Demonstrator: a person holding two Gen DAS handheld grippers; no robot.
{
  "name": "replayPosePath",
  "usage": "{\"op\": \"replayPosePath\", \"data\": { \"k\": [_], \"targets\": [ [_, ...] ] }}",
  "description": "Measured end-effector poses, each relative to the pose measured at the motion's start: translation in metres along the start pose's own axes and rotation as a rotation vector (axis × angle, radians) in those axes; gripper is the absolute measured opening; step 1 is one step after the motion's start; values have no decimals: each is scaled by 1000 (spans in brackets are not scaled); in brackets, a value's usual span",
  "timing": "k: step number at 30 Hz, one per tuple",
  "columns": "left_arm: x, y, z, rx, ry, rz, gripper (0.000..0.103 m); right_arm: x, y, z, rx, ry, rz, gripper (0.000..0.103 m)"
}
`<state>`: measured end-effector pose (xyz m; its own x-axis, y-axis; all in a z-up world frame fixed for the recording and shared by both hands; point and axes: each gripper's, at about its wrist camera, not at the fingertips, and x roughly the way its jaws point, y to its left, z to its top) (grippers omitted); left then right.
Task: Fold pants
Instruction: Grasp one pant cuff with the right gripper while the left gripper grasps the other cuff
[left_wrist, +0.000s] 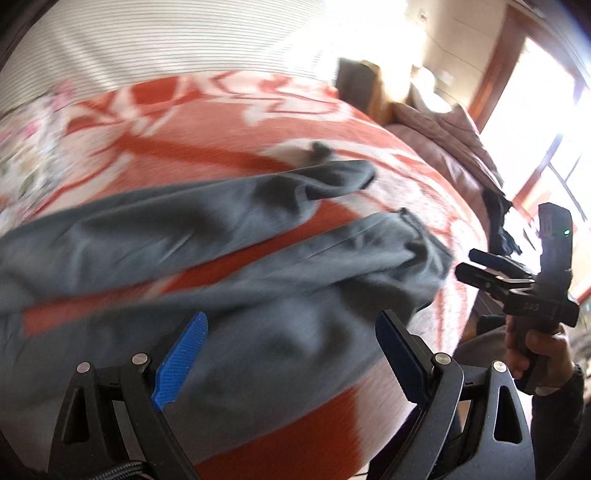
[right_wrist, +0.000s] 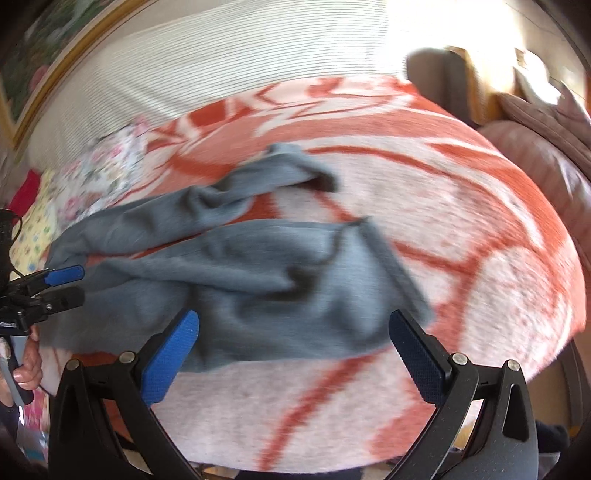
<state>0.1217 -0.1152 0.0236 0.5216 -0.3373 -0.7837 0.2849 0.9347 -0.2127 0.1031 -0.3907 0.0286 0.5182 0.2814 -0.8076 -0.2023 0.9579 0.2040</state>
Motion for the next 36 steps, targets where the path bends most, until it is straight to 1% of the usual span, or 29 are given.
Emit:
{"op": "replayPosePath", "data": {
  "k": [2,6,9,11,14,16,17,18,19,20,21,22,23,24,26,27,29,30,31,33,34,35,36],
  "targets": [
    [13,-14,14,43,25,-29,93,-1,-19,-1,49,-7,-22,99],
    [51,-56,47,166,73,-83,93,-1,-47,-3,111,-10,-63,85],
    [85,-82,65,247,123,-85,93,3,-64,-5,144,-7,-74,75],
    [106,-94,73,279,159,-87,93,8,-74,-5,163,-2,-80,72],
    [137,-108,79,328,210,-70,93,19,-86,-3,187,6,-59,63],
    [155,-114,83,355,242,-62,91,25,-88,-3,187,11,-39,52],
    [162,-116,84,364,258,-67,88,28,-87,-4,180,15,-34,51],
    [169,-116,84,368,276,-72,81,31,-85,-4,167,19,-33,47],
    [177,-116,84,366,299,-84,76,33,-84,-5,151,17,-39,41],
    [182,-116,84,361,316,-98,64,33,-82,-5,142,14,-44,36],
    [187,-117,83,358,330,-102,58,33,-83,-6,140,7,-37,20],
    [190,-119,84,366,325,-99,56,32,-84,-7,146,5,-22,16],
    [190,-121,84,380,318,-106,46,30,-87,-8,163,2,7,15],
    [191,-123,85,387,320,-123,29,29,-88,-8,167,0,15,14],
    [193,-129,94,375,331,-166,10,23,-91,-8,171,-15,30,12],
    [191,-134,103,375,316,-183,10,18,-92,-6,169,-30,30,12],
    [189,-143,115,380,279,-180,10,7,-96,0,171,-69,18,12],
    [193,-146,122,371,280,-191,10,1,-102,5,186,-88,21,12],
    [199,-149,123,368,288,-190,10,0,-105,7,193,-86,25,12],
    [215,-154,121,388,309,-150,10,8,-111,9,207,-63,13,12],
    [222,-156,118,397,318,-129,12,12,-112,9,210,-44,11,14],
    [222,-153,118,394,314,-123,14,19,-112,8,208,-13,-2,16],
    [219,-151,118,382,303,-130,16,24,-111,6,207,9,-40,19]
  ]
}}
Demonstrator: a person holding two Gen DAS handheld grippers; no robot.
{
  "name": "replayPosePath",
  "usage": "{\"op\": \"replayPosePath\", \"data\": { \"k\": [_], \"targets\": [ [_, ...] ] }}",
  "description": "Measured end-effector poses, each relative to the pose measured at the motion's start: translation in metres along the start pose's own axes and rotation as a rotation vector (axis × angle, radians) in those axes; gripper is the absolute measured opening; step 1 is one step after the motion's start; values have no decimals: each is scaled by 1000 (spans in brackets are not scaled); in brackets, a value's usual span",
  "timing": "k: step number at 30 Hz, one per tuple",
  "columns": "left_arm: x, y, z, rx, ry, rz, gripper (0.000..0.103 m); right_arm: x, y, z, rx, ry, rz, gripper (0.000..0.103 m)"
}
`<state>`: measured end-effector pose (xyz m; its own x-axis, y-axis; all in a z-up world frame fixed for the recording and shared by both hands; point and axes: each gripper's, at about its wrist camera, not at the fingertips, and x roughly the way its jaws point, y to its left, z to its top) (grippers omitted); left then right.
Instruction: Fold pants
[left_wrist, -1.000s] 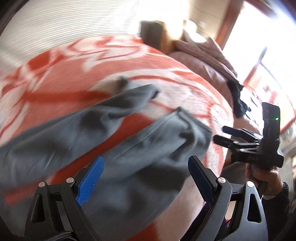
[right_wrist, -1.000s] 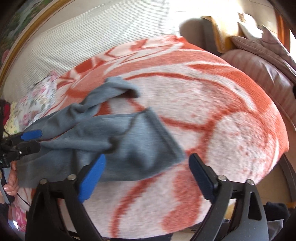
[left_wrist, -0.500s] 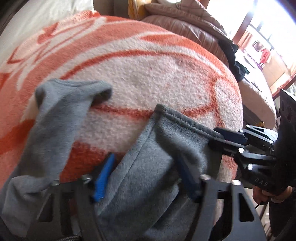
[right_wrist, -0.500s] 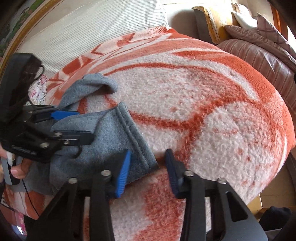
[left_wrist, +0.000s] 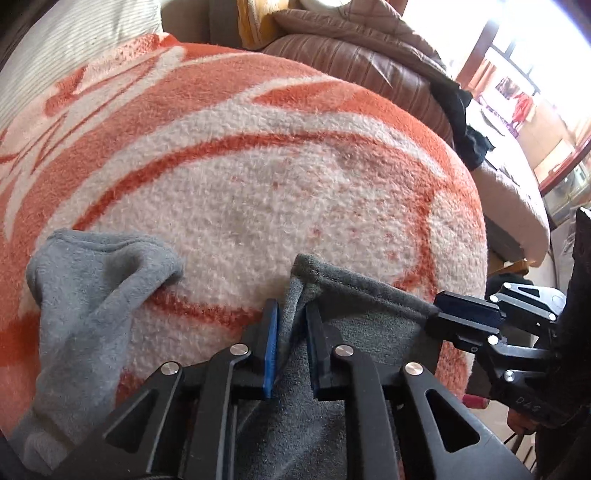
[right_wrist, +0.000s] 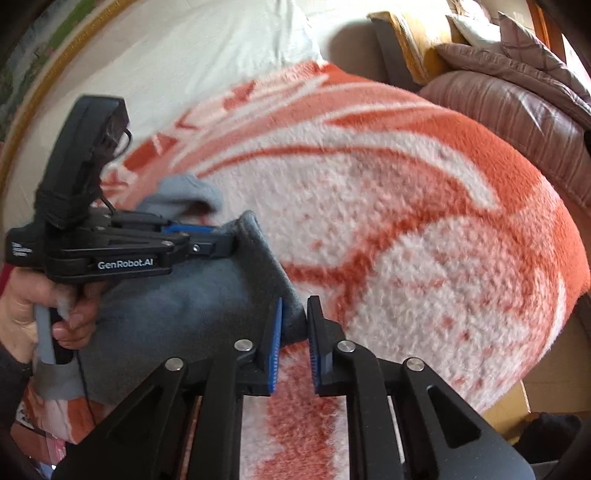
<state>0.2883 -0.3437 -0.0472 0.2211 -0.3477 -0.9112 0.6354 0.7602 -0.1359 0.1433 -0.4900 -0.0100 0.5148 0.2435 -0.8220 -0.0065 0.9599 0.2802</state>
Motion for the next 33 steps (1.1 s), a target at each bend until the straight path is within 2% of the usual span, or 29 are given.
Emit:
{"op": "replayPosePath", "data": {
  "k": [2,4,5,9,13,17,20,25,31,33],
  "targets": [
    [-15,5,-4,-13,-39,-19,24,0,0,-3,-16,12,-29,26],
    [-37,12,-8,-7,-80,0,31,-11,-1,-2,-10,-27,-10,44],
    [-47,16,-11,-2,-97,7,34,-17,-1,0,-6,-44,0,48],
    [-87,45,-24,-12,-147,34,42,-32,8,19,-32,-101,46,50],
    [-116,97,-49,-42,-138,86,45,-25,31,39,-100,-96,114,50],
    [-123,149,-69,-63,-95,151,46,-7,68,55,-252,-77,126,50],
    [-121,183,-80,-81,-57,152,46,12,95,63,-369,-51,110,50],
    [-111,211,-98,-13,25,155,49,43,125,69,-545,-15,34,59],
    [-94,242,-116,53,126,211,52,69,143,71,-678,-5,-30,60],
    [-87,254,-121,39,155,161,55,77,148,73,-700,-1,-40,60]
  ]
}}
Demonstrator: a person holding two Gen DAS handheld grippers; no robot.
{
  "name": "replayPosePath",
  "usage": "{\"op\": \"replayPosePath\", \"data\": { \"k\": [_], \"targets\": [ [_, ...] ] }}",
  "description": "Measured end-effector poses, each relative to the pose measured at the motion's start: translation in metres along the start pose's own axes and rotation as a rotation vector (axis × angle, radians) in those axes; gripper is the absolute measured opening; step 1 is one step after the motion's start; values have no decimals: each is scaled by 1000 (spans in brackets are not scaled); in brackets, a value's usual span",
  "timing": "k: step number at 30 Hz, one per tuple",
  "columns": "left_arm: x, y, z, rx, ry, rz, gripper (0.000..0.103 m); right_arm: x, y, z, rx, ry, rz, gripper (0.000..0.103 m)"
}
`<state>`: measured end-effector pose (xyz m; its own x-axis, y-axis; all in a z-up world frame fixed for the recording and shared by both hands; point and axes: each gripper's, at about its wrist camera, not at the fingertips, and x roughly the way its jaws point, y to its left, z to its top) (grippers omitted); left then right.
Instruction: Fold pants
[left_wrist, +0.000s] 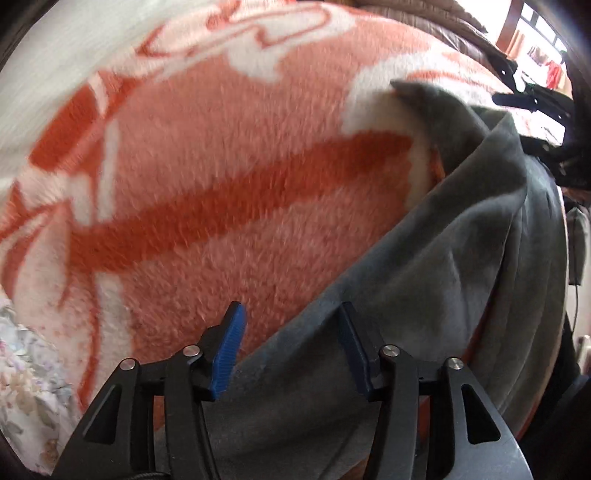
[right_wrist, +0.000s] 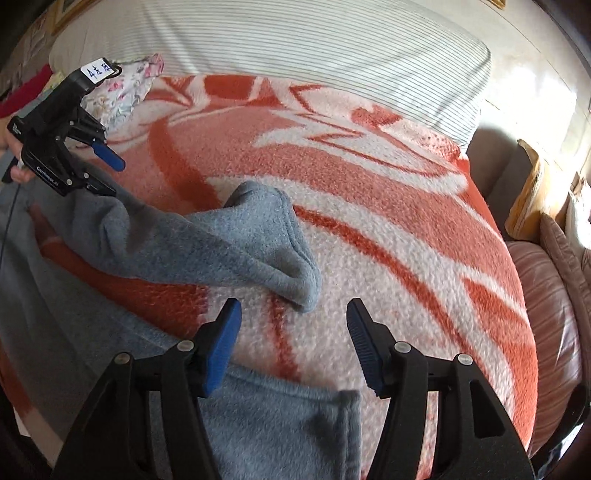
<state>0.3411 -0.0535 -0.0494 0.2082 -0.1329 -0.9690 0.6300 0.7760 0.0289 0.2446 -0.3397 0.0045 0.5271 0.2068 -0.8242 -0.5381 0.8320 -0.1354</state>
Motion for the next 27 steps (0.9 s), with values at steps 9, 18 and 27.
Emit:
{"op": "replayPosePath", "data": {
  "k": [9,18,27],
  "targets": [
    [0,-9,-16,49,15,-69,33,22,8,12,-15,35,57,10],
    [-56,-34,-47,53,-108,18,5,-4,-12,27,88,-34,5,4],
    [-145,-62,-80,-47,-284,0,5,-43,-17,53,97,-108,-35,4]
  ]
}}
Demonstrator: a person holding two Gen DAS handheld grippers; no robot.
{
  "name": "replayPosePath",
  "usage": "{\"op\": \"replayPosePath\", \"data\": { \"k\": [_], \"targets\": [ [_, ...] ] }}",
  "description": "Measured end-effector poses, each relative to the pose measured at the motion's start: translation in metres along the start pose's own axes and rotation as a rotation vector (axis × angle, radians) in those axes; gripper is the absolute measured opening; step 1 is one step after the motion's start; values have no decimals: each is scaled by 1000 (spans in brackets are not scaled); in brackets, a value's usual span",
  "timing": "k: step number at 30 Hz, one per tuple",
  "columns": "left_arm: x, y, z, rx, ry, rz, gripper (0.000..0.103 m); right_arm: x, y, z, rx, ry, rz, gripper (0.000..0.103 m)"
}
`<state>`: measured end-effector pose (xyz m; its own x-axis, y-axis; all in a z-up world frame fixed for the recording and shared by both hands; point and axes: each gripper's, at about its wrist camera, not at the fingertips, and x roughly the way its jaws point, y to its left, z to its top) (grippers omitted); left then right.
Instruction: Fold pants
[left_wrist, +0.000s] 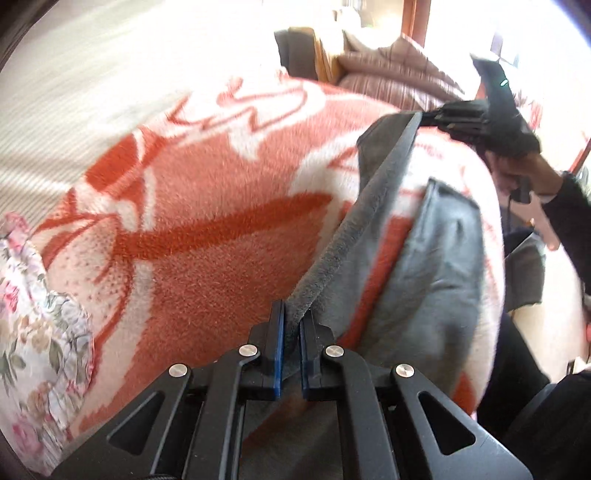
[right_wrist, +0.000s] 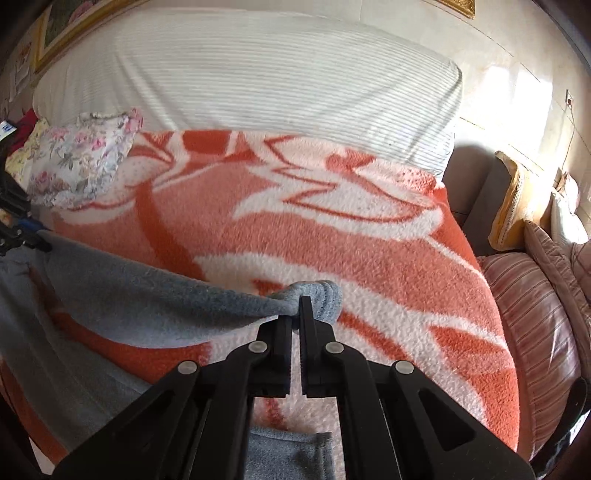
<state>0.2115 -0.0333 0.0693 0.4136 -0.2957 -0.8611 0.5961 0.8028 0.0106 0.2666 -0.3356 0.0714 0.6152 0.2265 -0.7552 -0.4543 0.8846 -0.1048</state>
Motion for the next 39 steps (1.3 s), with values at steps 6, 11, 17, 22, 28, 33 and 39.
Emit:
{"op": "replayPosePath", "data": {
  "k": [6,11,17,22,28,33,39],
  "targets": [
    [-22,-47,-25,-26,-42,-67,4,-30,4,-7,-47,-1,-23,4],
    [-14,-78,-49,-22,-38,-83,4,-43,7,-49,-68,50,-22,4],
    [-21,-94,-66,-56,-64,-82,4,-53,8,-95,-23,97,-16,4],
    [-27,-108,-82,-92,-87,-106,4,-78,14,-112,-6,60,-26,4],
    [7,-125,-110,-151,-54,-131,4,-61,15,-147,40,152,-22,4],
    [35,-114,-129,-248,-36,-174,4,-51,23,-167,59,190,-42,4],
    [48,-102,-138,-344,-47,-220,11,-45,33,-173,23,237,-79,7]
  ]
}}
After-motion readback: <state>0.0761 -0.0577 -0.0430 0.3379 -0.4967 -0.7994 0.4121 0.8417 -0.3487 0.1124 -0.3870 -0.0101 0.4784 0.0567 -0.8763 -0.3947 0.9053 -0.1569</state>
